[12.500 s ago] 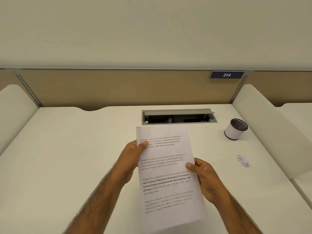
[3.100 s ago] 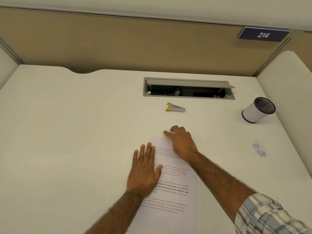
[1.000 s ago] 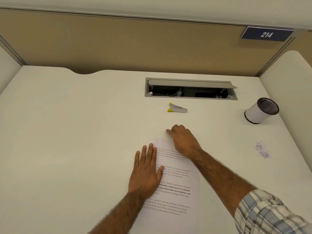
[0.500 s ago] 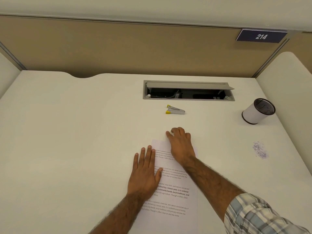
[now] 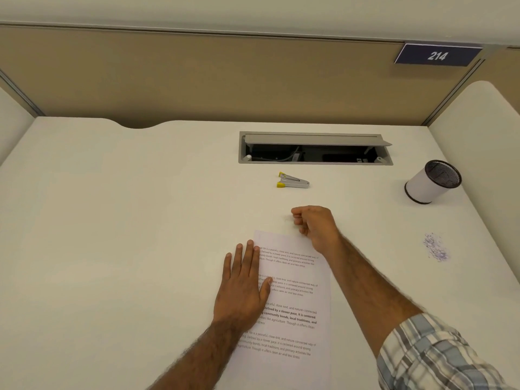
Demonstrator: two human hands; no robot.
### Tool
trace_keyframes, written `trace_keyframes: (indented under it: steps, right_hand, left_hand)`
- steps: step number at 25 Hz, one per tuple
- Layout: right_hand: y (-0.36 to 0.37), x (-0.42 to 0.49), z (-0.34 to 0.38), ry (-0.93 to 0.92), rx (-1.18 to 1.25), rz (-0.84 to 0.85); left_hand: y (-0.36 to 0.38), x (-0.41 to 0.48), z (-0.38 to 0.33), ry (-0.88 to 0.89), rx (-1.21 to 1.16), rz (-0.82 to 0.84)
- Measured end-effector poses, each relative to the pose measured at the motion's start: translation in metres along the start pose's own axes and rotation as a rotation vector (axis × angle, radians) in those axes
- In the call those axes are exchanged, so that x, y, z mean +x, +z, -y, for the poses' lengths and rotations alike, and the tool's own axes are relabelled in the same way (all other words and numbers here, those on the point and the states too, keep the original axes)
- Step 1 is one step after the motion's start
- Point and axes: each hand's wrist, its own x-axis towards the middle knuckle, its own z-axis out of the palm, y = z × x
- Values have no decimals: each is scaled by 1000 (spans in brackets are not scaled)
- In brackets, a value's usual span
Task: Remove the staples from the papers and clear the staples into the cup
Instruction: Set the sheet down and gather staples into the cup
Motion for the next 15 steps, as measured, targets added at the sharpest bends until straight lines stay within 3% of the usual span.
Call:
trace_keyframes:
  steps: [3,6,7,9,11,13,15]
  right_hand:
    - [-6,-3,10,195,234,77]
    - [-9,-3,8,149,195,121]
    - [-9,1,5,30,26,101]
    - [-8,8,-4,-307,-584,26]
    - [-3,9,-14,-526,-1087,-1]
    - [4,1,-27,-651,-1381,-28]
    - [8,-13,-45,-762,-1505,-71]
  left_hand:
    - [-1,0,0,2,4,-2]
    - [0,-1,0,2,4,-4]
    - [0,-1,0,2,5,-9]
    - [1,0,0,1,0,-12]
    - [3,0,1,0,7,-7]
    - [4,0,1,-5,10,-8]
    - [5,0,1,-9,7,-13]
